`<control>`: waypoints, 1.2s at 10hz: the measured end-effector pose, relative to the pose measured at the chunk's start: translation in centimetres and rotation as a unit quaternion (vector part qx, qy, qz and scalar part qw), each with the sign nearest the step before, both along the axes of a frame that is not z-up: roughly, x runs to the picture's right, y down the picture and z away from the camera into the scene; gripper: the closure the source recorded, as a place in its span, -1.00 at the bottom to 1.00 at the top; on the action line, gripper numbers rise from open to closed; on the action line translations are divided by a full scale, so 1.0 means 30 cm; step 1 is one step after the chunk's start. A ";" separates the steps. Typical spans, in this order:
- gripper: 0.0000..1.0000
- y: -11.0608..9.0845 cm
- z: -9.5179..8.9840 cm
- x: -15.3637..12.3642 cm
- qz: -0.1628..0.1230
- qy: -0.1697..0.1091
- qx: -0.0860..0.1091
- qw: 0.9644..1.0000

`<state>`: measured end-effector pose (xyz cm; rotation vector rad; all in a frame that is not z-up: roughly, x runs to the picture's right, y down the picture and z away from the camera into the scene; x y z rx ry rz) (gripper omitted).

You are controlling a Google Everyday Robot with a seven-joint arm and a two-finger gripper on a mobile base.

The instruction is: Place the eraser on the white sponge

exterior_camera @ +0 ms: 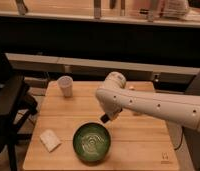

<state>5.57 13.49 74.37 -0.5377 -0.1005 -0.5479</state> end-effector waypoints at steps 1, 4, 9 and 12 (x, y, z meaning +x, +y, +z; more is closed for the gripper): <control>1.00 0.000 -0.001 -0.006 -0.003 -0.001 0.000 1.000; 1.00 -0.026 -0.016 -0.036 -0.014 -0.008 0.008 1.000; 1.00 -0.054 -0.005 -0.086 -0.020 -0.014 0.012 1.000; 1.00 -0.065 -0.005 -0.092 -0.030 -0.018 0.016 0.999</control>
